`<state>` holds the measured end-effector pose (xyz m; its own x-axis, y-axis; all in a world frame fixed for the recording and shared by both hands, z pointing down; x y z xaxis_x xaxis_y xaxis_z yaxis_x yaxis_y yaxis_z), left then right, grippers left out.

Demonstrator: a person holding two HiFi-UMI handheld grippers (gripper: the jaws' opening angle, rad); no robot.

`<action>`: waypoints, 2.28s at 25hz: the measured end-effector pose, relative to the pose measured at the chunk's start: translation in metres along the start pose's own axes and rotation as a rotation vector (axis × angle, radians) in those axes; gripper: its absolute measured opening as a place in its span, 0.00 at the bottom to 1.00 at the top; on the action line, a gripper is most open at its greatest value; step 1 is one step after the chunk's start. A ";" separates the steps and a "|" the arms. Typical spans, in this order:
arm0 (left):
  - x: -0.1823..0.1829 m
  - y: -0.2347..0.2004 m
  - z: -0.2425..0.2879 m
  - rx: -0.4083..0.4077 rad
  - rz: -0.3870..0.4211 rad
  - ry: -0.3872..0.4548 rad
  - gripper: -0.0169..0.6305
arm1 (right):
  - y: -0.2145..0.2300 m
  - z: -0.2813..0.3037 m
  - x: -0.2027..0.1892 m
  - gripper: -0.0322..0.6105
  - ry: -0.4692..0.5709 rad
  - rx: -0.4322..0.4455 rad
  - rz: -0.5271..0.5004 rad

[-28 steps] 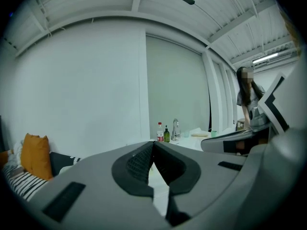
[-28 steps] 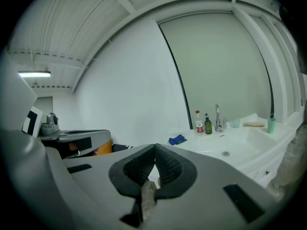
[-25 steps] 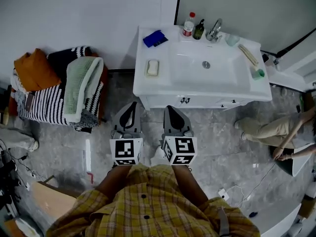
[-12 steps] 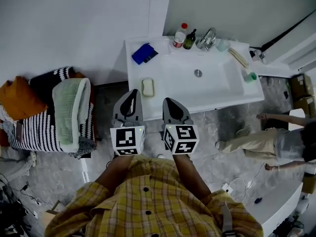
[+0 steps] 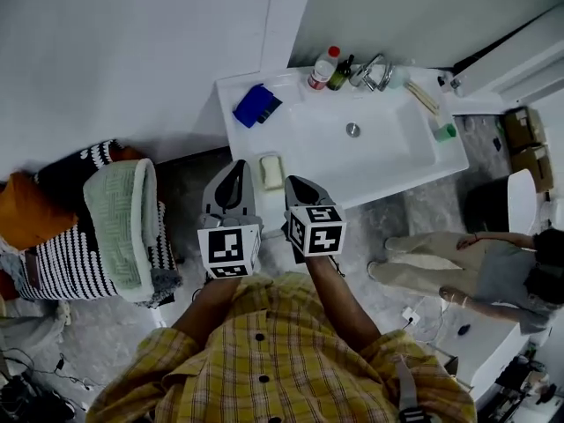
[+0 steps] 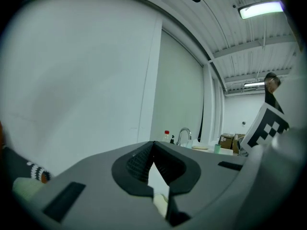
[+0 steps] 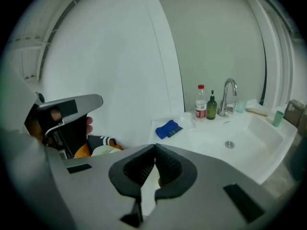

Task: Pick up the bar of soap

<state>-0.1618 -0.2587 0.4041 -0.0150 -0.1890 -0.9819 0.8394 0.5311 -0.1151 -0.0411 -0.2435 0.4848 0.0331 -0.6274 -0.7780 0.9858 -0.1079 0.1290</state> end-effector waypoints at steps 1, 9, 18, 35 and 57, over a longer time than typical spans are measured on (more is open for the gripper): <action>-0.001 -0.005 0.004 -0.005 -0.007 -0.002 0.04 | -0.001 0.008 -0.002 0.08 -0.020 -0.007 0.001; -0.008 -0.022 0.033 -0.009 -0.033 -0.023 0.04 | 0.004 0.063 -0.030 0.08 -0.154 0.026 0.025; -0.015 -0.028 0.067 0.030 0.025 -0.066 0.04 | 0.021 0.135 -0.059 0.28 -0.328 0.067 0.042; -0.026 -0.028 0.100 0.024 0.040 -0.131 0.04 | 0.024 0.196 -0.093 0.35 -0.645 -0.001 0.018; -0.021 -0.043 0.091 0.061 0.024 -0.106 0.04 | 0.018 0.199 -0.098 0.35 -0.742 -0.047 0.023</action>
<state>-0.1479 -0.3521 0.4437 0.0607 -0.2649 -0.9624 0.8703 0.4861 -0.0789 -0.0597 -0.3376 0.6860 -0.0502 -0.9869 -0.1535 0.9927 -0.0662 0.1010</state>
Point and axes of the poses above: the fingertips, and each gripper's own axes: z forward along the fingers, y to its right, x out of its top, the point moved 3 cm from there along -z, backward along the fingers, and after that the axes turned 8 degrees about -x, right-handed, at the moved point
